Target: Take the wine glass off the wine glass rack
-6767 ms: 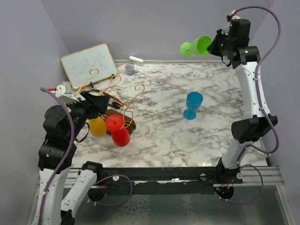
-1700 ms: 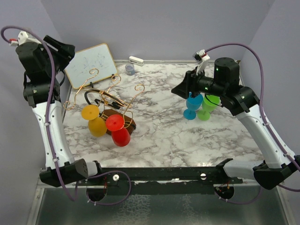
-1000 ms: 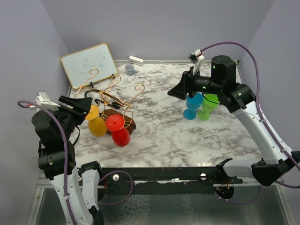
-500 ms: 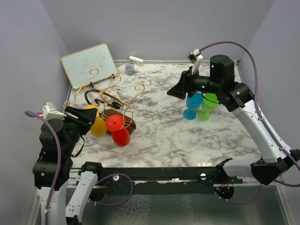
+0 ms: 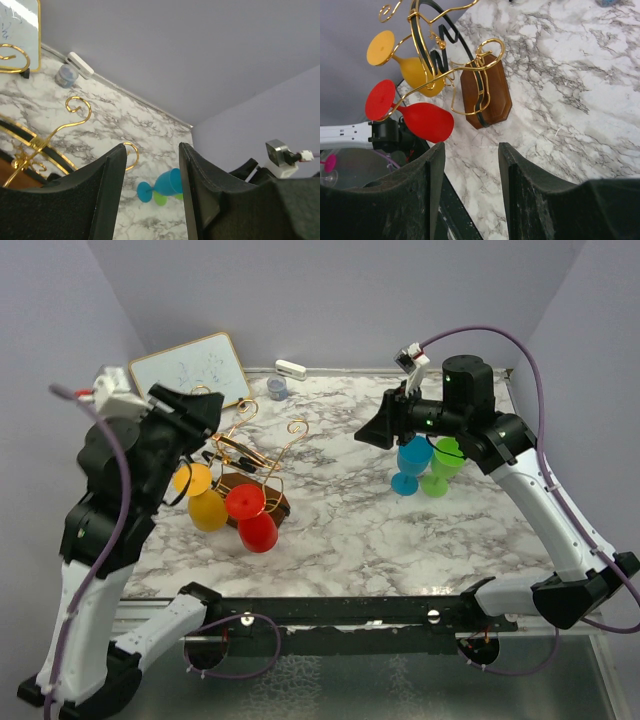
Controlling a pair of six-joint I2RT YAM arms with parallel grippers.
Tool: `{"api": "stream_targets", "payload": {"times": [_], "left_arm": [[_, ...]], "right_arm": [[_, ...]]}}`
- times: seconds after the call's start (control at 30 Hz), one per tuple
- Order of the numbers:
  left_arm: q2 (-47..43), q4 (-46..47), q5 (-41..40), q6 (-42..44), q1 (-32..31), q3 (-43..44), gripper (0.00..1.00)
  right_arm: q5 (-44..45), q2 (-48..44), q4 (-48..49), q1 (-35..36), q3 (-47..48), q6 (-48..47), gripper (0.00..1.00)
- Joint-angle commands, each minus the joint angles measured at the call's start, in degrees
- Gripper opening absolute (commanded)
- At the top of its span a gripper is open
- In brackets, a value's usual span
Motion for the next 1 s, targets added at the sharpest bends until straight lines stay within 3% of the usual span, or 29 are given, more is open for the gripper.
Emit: {"api": "stream_targets", "payload": {"times": [0.0,0.17,0.23,0.27,0.33,0.4,0.5,0.6,0.87,0.97], "left_arm": [[11.99,7.91,2.28,9.14,0.06,6.83,0.49],[29.21,2.47,-1.34,15.61,1.64,25.91,0.51],[33.32,1.08,4.07,14.24,8.27,31.76,0.51],[34.21,2.01,10.89,11.78,15.18,31.88,0.51],[33.84,7.11,24.1,4.72,28.37,26.94,0.49],[31.3,13.37,31.94,-1.35,37.21,19.65,0.48],[25.04,17.73,34.11,-4.61,43.73,11.67,0.47],[17.89,17.37,33.19,-4.18,45.75,5.81,0.47],[4.44,11.48,29.53,-3.91,43.76,-11.65,0.45],[1.97,8.14,26.69,-2.56,42.16,-13.22,0.44]], "right_arm": [[3.71,0.76,-0.7,0.25,1.95,-1.56,0.47],[5.76,0.61,-1.2,0.25,2.1,-2.59,0.47],[6.49,0.61,-1.23,0.25,2.16,-2.87,0.47],[6.62,0.69,-1.23,0.25,2.29,-3.03,0.47],[6.62,0.85,-0.94,0.25,2.26,-3.14,0.47],[6.44,1.23,-0.71,0.23,2.37,-3.23,0.47],[5.89,2.01,-0.46,0.25,2.69,-3.23,0.47],[4.42,3.19,-0.24,0.25,3.39,-3.2,0.47],[0.64,3.01,1.48,0.25,2.26,-2.69,0.47],[-0.16,2.44,1.58,0.25,2.13,-2.66,0.47]]}}
